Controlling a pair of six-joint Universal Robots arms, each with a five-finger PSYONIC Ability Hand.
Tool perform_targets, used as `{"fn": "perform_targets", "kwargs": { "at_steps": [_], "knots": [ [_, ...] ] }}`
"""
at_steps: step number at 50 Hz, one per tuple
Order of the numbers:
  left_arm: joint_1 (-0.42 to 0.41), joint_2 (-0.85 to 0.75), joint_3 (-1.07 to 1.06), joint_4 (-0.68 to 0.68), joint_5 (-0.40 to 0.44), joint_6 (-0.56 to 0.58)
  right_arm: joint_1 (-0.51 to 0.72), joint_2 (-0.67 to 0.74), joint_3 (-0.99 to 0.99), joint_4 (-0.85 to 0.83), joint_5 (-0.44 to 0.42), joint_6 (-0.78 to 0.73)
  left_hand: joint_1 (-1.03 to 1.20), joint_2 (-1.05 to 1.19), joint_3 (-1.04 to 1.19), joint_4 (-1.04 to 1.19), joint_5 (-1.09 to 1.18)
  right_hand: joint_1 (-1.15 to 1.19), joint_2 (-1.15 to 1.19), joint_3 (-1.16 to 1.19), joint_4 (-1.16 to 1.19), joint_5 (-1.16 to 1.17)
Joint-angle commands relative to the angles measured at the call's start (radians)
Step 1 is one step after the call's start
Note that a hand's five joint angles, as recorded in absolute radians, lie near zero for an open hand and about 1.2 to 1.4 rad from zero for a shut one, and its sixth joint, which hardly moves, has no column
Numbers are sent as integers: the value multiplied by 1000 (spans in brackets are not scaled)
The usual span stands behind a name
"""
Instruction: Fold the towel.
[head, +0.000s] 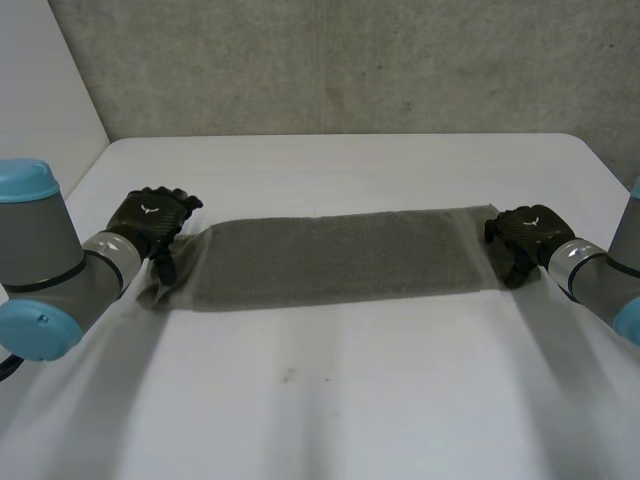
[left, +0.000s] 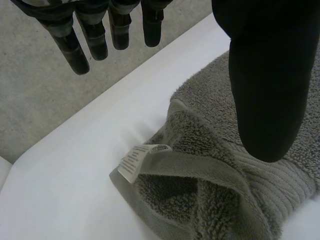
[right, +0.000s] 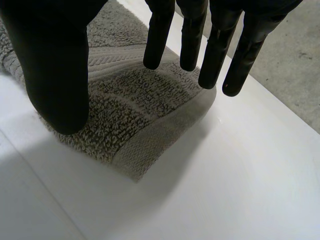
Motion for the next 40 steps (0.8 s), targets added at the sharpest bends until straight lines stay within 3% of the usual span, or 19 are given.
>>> {"fn": "perform_targets", "kwargs": {
  "at_steps": [1, 7, 15, 27, 35, 38, 39, 40],
  "knots": [
    [1, 0, 3, 0, 0, 0, -12, 1, 0, 1, 0, -14, -2, 10, 8, 7, -29, 163, 233, 231, 232, 236],
    [1, 1, 0, 0, 0, -1, -17, -4, 3, 2, 5, -26, -2, 10, 8, 7, -29, 205, 275, 273, 273, 278],
    [1, 7, -4, -2, -2, -1, -38, -51, 2, 80, 34, -30, -2, 10, 8, 7, -29, 59, 129, 127, 127, 131],
    [1, 24, -18, -6, 0, -5, -40, -53, 10, 112, 30, -34, -2, 10, 8, 7, -29, 108, 178, 176, 176, 181],
    [-1, 24, -21, -6, 0, -5, -40, 8, -10, 91, 20, -57, -2, 10, 8, 7, -29, 325, 395, 393, 394, 398],
    [-1, 23, -21, -3, 0, -5, -40, 30, -12, 45, 28, -70, -2, 10, 8, 7, -29, 647, 717, 715, 715, 720],
    [-1, 21, -21, -3, 0, -5, -40, 30, -12, 45, 28, -70, -2, 10, 8, 7, -29, 648, 718, 716, 717, 721],
    [-1, 21, -21, -3, 0, -5, -41, 30, -13, 31, 31, -70, -2, 10, 8, 7, -29, 865, 935, 933, 934, 938]
  ]
}}
